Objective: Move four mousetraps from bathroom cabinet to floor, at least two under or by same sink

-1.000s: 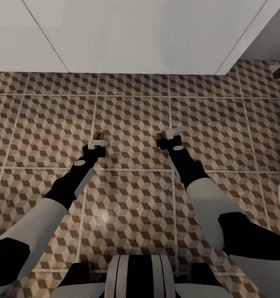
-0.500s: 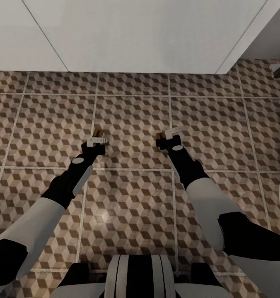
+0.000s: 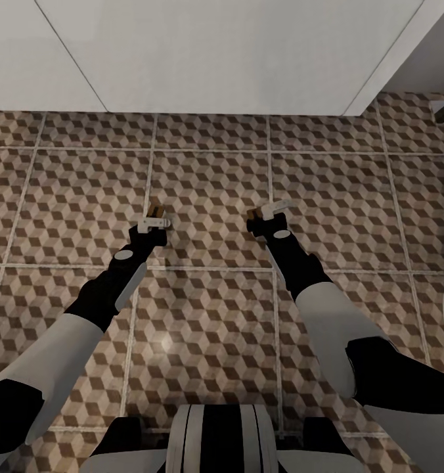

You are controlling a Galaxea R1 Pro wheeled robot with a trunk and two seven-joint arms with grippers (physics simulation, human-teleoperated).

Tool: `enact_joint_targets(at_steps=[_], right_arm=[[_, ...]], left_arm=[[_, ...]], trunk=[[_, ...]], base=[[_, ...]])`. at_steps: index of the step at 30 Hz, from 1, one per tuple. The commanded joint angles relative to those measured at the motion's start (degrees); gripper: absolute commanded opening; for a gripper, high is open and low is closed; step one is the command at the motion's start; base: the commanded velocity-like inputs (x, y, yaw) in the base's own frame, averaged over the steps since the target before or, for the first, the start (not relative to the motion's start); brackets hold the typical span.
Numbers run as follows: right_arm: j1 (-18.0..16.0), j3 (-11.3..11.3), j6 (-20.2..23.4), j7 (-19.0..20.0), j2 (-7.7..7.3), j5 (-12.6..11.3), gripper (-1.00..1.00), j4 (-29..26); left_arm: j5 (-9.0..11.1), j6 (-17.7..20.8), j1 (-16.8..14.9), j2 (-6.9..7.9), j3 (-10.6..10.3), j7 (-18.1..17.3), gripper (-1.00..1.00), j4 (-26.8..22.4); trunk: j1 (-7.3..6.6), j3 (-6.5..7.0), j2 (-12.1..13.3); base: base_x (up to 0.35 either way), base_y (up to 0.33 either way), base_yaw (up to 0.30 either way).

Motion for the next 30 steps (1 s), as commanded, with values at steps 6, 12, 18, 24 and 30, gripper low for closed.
enact_joint_targets(at_steps=[6,12,18,24,30], right_arm=[[0.01,0.23,0.31,-0.02,0.0,0.28,-1.0,-0.07],[0.01,0.32,-0.65,0.0,0.0,0.23,-1.0,-0.09],[0.01,0.34,-4.01,0.0,0.0,0.17,-1.0,0.4],[0.16,0.34,-7.26,0.0,0.0,0.06,-1.0,0.87],[0.27,0.33,-11.27,0.0,0.0,0.16,-1.0,5.47]], left_arm=[[0.55,0.25,0.0,0.09,-0.39,0.66,-1.0,0.07],[0.55,0.13,0.1,0.09,-0.39,0.67,-1.0,1.2],[0.55,-0.29,0.14,0.08,-0.39,0.46,-1.0,3.32],[0.55,-3.81,0.14,0.01,-0.39,0.35,-1.0,6.77],[0.55,-6.57,0.14,-0.07,-0.39,0.32,-1.0,8.03]], trunk=[[-0.01,-0.03,-0.01],[-0.01,-0.03,-0.01],[-0.01,-0.03,-0.01],[-0.01,-0.03,-0.01],[-0.01,-0.03,-0.01]], base=[[0.0,0.0,0.0],[0.0,0.0,0.0],[0.0,0.0,0.0],[0.0,0.0,0.0],[0.0,0.0,0.0]])
